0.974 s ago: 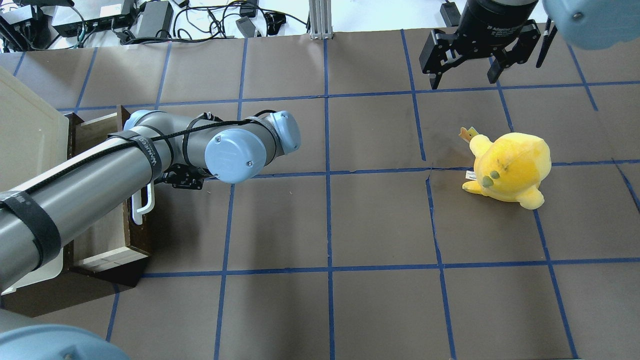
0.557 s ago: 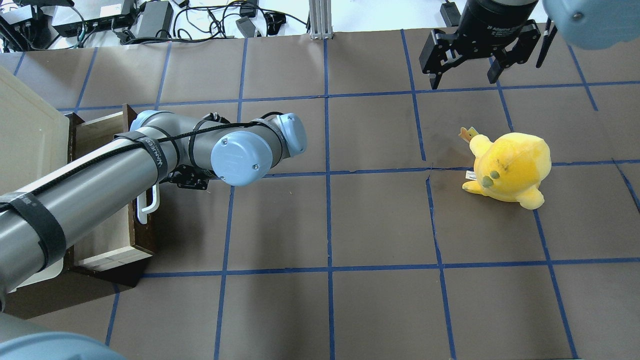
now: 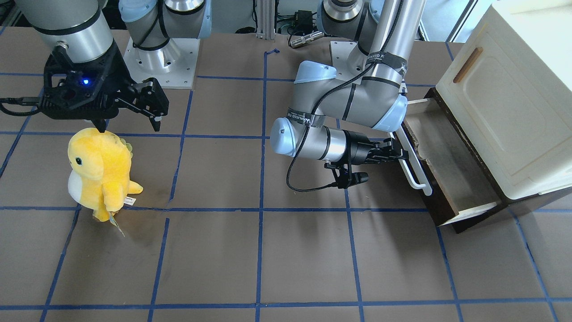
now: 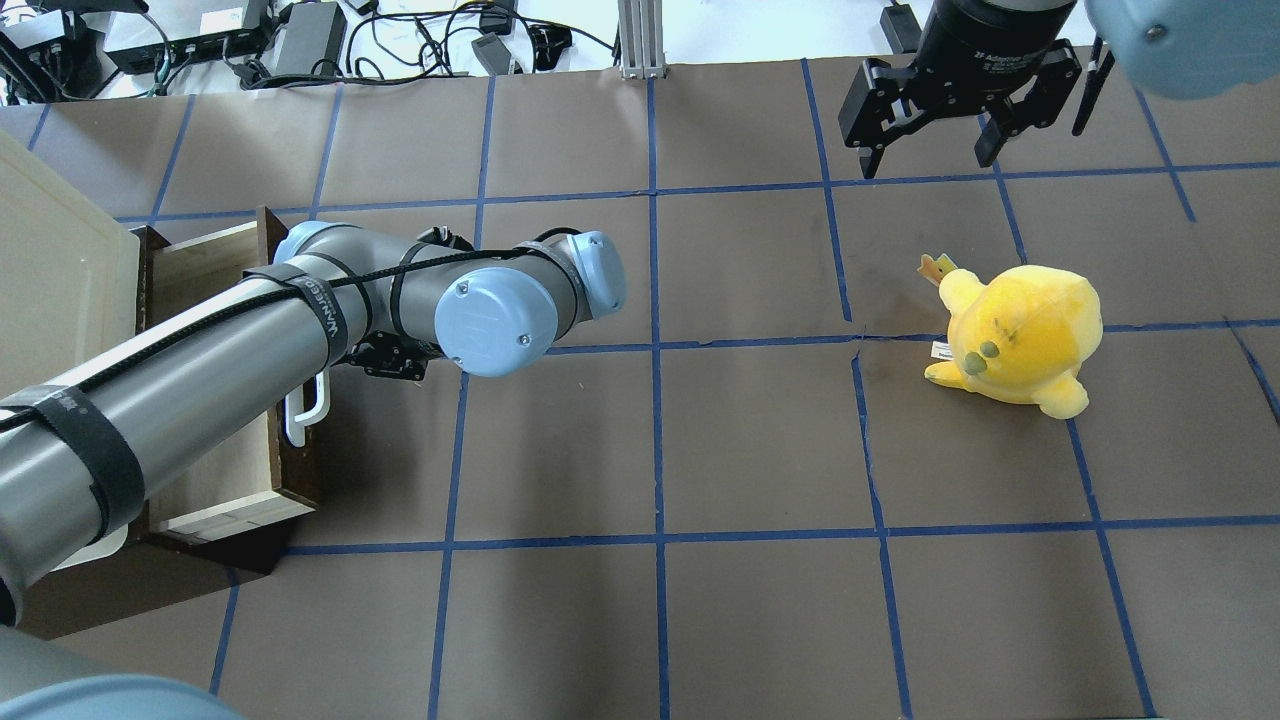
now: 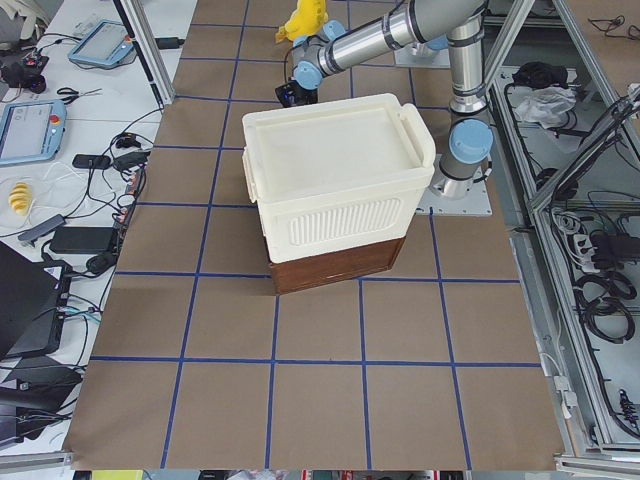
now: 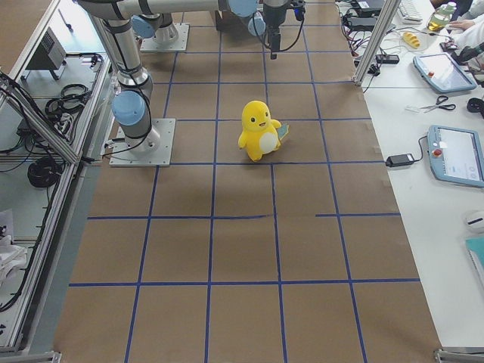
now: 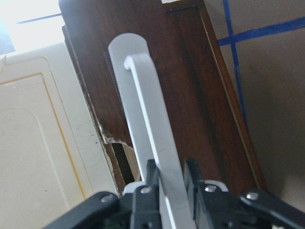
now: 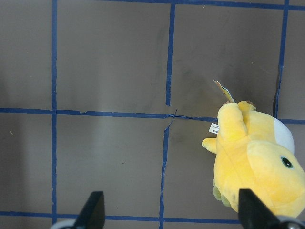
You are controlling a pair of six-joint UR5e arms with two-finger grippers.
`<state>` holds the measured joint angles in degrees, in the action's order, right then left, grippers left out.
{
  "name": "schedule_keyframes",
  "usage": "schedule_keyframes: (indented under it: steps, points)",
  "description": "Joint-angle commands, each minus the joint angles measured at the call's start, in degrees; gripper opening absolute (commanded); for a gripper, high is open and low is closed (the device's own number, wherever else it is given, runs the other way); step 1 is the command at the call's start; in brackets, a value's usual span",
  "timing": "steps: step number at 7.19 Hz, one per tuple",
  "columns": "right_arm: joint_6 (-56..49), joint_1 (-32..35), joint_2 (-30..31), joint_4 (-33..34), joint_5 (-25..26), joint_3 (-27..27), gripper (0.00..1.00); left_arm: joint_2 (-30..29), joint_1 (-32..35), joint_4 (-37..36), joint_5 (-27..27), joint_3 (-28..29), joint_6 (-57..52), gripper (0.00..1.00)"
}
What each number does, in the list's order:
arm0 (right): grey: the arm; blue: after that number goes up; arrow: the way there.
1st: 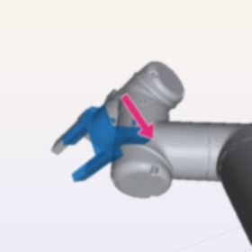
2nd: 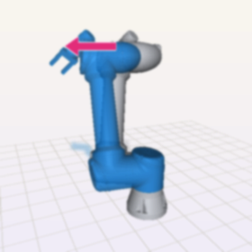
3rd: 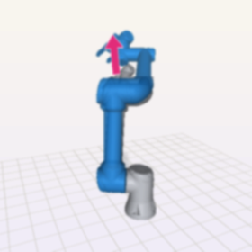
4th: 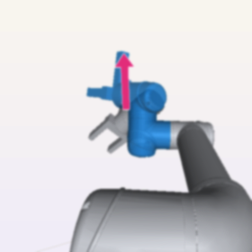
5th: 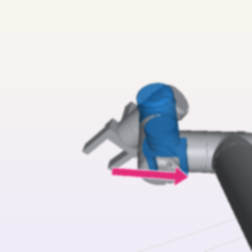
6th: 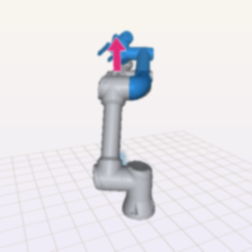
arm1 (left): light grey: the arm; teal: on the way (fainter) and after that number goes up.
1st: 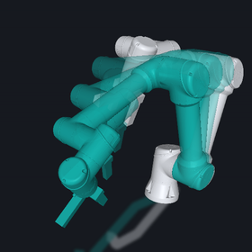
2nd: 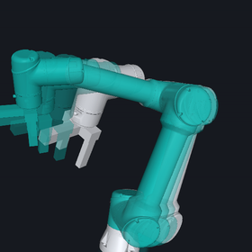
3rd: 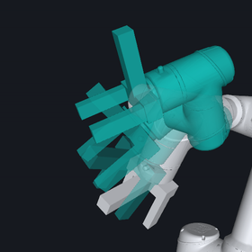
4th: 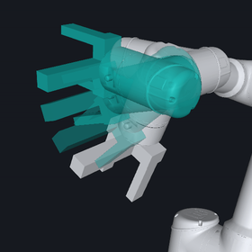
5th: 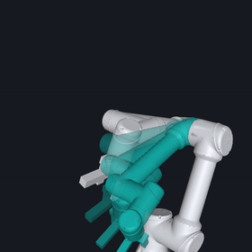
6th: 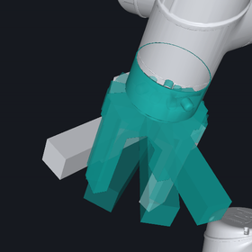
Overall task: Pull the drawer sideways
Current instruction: 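Pull the handle with the left gripper, sliding the drawer out of the cabinet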
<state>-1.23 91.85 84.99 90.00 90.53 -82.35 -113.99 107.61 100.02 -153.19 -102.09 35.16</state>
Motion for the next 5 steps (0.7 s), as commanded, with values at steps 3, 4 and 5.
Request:
schedule_keyframes:
  steps: [3,4,5]
  points:
    - [-0.1,0.0,0.0,0.0,0.0,0.0,1.0,0.0,0.6,0.0,0.0,0.1,0.0,0.28]
    - [0.0,0.0,0.0,0.0,0.0,0.0,1.0,0.0,0.7,0.0,0.0,0.1,0.0,0.49]
    - [-0.1,0.0,0.0,0.0,0.0,0.0,1.0,0.1,0.7,-0.1,-0.1,0.1,0.0,0.81]
